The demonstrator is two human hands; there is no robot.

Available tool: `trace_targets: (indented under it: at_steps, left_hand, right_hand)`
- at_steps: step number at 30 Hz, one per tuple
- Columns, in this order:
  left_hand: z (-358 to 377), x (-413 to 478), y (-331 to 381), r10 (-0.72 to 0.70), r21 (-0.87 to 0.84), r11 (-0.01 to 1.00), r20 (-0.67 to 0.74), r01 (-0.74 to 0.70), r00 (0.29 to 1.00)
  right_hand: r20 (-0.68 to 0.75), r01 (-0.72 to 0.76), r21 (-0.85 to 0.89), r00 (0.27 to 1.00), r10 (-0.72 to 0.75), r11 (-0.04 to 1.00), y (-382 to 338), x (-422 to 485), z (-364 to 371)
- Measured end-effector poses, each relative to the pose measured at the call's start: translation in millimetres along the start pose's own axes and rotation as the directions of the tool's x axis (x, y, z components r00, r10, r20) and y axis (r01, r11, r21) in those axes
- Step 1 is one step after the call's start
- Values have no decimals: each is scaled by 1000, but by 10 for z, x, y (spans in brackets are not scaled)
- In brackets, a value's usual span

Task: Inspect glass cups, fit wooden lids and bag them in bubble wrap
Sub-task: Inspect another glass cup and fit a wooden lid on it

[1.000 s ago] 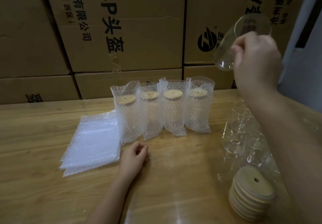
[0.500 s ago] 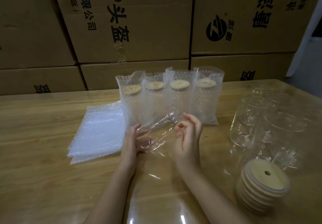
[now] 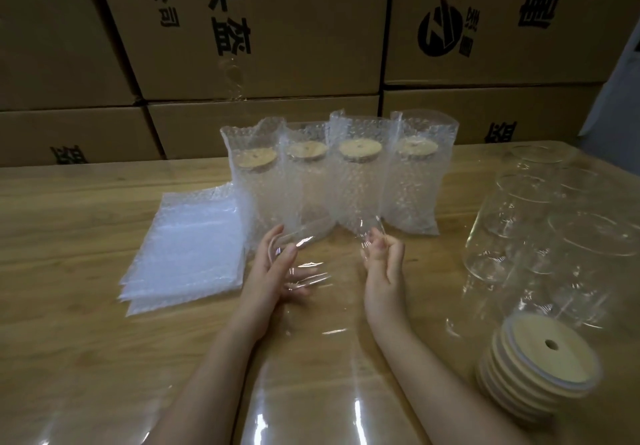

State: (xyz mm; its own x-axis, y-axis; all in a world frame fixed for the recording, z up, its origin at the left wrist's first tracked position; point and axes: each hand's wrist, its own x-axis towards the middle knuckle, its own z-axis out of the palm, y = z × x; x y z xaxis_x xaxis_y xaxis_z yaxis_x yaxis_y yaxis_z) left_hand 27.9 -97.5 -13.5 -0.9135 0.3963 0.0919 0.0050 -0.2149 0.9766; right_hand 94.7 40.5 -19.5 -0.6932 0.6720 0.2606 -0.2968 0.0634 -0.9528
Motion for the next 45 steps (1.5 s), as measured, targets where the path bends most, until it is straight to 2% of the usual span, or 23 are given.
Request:
trace_targets:
  at_steps: [4,8,13,20,24,28,35,45]
  left_hand:
    - [47,16,23,25,-27,999,-143,-29,989]
    - [76,-15,-11,177,151,978,-255,-142,951]
    - [99,-98,37,244,285,944,-263,-167,933]
    - [78,-139,50,240,358,925,-283,-130,928]
    - [86,-134,86,204,258,954,-191,-151,960]
    - [47,-114,107,91,149,987,-157,-68,983]
    - [8,-111,135,41,10,999,-241,-39,970]
    - [-35,-118,190,30,-176,981,-291,-84,956]
  right_hand:
    - [85,-36,-19,996,37,999,29,14,-7]
    - [169,-61,-61,983,71,996,54,18,-3]
    - [198,-75,-7,977,75,997,27,21,-4]
    - [172,70,-9,983,-68,997,-48,-62,-48]
    - [164,110,0,980,-109,994,-75,-68,-79]
    - [200,43,27,979,-48,999,-95,-29,-100]
    - [289,8,-27,957,1,1000,-82,-41,-63]
    - [290,168,-77,947,-139,983,-25,-97,-58]
